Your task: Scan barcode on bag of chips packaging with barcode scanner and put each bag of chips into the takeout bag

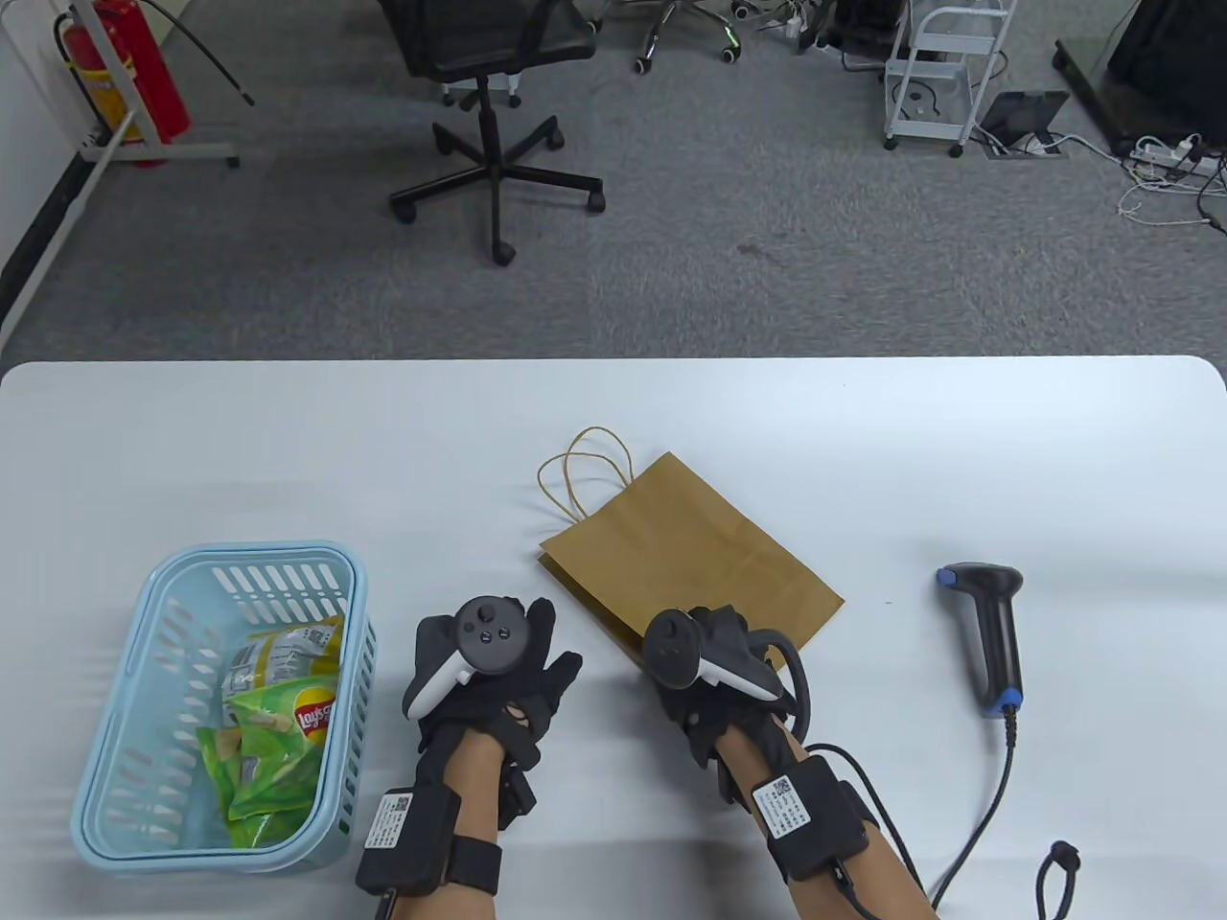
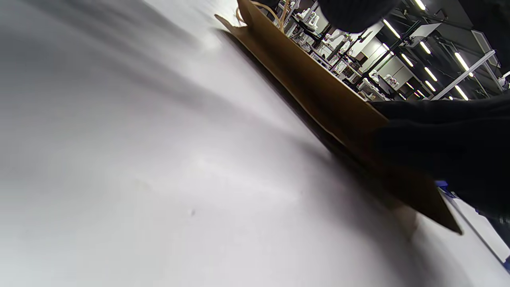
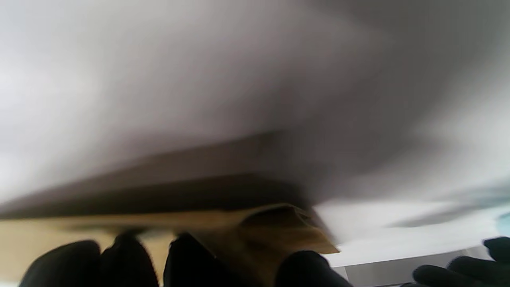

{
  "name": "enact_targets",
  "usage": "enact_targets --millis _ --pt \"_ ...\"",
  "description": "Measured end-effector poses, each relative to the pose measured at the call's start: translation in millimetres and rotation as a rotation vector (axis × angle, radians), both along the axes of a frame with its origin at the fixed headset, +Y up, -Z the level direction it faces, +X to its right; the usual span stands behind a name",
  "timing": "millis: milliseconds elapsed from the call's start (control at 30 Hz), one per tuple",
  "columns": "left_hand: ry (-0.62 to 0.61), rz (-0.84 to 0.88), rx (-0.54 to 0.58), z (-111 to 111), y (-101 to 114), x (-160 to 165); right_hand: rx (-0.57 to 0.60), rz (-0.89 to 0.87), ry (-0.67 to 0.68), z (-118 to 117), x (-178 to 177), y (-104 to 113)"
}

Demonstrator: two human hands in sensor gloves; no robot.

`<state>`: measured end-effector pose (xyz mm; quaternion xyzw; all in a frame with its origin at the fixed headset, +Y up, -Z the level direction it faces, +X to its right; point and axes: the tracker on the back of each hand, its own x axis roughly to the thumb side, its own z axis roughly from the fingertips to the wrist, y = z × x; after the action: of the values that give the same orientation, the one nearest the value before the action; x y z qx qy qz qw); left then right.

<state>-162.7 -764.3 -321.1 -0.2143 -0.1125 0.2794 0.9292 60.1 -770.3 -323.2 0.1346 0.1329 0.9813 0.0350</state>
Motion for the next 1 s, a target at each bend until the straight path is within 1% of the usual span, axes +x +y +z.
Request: enact_targets --millis 100,200,267,367,433,467,567,700,767,833,867,933,1000 --pt "0.005 0.010 0.016 2.1 1.9 -1.0 0.128 0.013 -0.011 3.2 8.7 9.4" --pt "0.018 0.021 0.041 3.7 5.0 -2.1 0.188 -0.042 -0.037 4.3 21.7 28.1" --pt "0.030 0.033 0.057 4.4 6.2 -2.6 0.238 -0.180 -0.074 6.1 35.2 44.3" --pt "0.031 0.063 0.061 4.5 6.7 -1.8 0.297 -0.291 -0.070 13.3 49.9 62.3" --pt "0.030 0.113 0.074 4.0 8.3 -0.3 0.352 -0.382 -0.043 20.3 61.3 74.4" --pt "0.039 0.150 0.084 3.8 9.2 0.5 0.364 -0.451 -0.013 23.7 68.1 80.2" --pt "0.059 0.252 0.123 3.5 12.7 3.0 0.405 -0.651 0.001 30.6 84.9 92.5" --pt "0.069 0.376 0.161 1.9 22.5 3.0 0.371 -0.904 0.108 32.7 99.9 98.0" --pt "0.127 0.465 0.177 1.1 23.4 -0.7 0.326 -1.046 0.163 32.5 106.0 96.5" --pt "0.169 0.566 0.157 -0.8 20.1 -4.1 0.275 -1.121 0.211 31.8 108.9 95.4" --pt "0.178 0.604 0.146 -1.3 19.0 -5.7 0.267 -1.134 0.225 31.7 110.4 95.1" --pt "0.233 0.722 0.136 -1.6 17.1 -10.0 0.246 -1.169 0.244 30.0 113.8 94.1" --pt "0.286 0.777 0.143 -1.4 17.2 -11.7 0.218 -1.202 0.263 28.4 115.8 92.1"
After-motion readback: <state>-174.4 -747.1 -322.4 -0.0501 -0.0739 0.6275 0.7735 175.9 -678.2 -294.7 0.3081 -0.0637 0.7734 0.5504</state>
